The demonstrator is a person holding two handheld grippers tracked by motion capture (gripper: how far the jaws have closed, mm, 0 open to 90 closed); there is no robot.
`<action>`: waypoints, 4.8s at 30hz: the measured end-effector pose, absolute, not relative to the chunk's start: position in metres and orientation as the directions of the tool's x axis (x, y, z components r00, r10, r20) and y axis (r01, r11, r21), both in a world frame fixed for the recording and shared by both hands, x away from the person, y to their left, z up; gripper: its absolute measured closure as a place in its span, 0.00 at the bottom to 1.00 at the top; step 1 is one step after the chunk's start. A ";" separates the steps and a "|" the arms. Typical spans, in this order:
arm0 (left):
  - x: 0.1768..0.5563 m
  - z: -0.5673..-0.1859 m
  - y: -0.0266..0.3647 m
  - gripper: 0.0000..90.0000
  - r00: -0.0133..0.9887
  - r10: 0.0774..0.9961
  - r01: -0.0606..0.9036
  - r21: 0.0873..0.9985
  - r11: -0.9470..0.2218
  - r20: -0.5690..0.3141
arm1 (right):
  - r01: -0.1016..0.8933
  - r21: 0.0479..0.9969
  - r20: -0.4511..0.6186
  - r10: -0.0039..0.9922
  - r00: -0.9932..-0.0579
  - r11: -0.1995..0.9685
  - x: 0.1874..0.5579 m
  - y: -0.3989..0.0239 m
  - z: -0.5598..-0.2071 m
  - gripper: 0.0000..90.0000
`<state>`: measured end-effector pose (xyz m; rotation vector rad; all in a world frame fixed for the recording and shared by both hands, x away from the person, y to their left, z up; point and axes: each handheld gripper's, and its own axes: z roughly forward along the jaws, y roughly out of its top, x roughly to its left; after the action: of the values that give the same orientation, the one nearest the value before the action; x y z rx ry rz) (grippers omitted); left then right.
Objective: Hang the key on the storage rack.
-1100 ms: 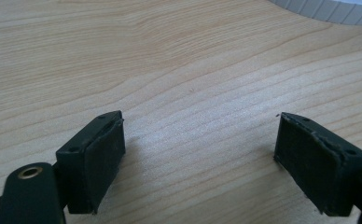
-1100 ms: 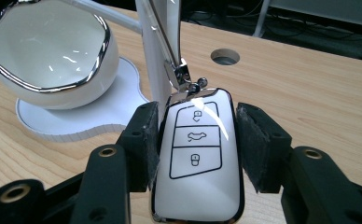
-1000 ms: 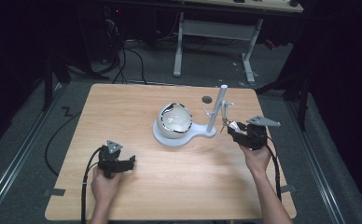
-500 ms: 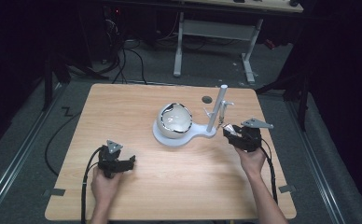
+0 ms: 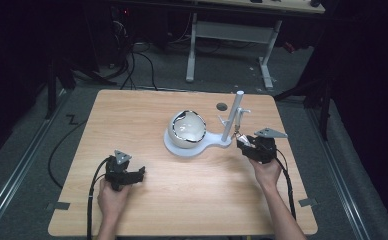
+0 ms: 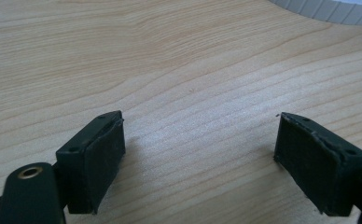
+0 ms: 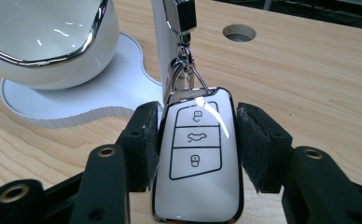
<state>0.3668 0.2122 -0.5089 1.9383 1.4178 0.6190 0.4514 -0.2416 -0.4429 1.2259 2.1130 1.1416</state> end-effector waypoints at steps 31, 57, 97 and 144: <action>0.367 -0.509 0.212 0.18 0.304 0.953 0.645 0.736 -0.204 -0.003 | 0.527 0.802 0.025 0.864 -0.503 0.283 0.461 -0.232 -0.459 0.56; 0.367 -0.509 0.212 0.18 0.304 0.953 0.645 0.737 -0.204 -0.002 | 0.532 0.809 0.063 0.865 -0.499 0.248 0.458 -0.238 -0.456 0.50; 0.367 -0.509 0.212 0.18 0.301 0.954 0.645 0.737 -0.200 -0.004 | 0.501 0.847 0.104 0.871 -0.480 0.175 0.427 -0.281 -0.441 0.58; 0.367 -0.509 0.212 0.18 0.301 0.954 0.645 0.738 -0.200 -0.004 | 0.555 0.816 0.114 0.898 -0.426 0.160 0.403 -0.303 -0.479 0.59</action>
<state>0.3669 0.2118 -0.5091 1.9329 1.4196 0.6206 0.4027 -0.3028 -0.4786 1.3807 2.0455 1.1659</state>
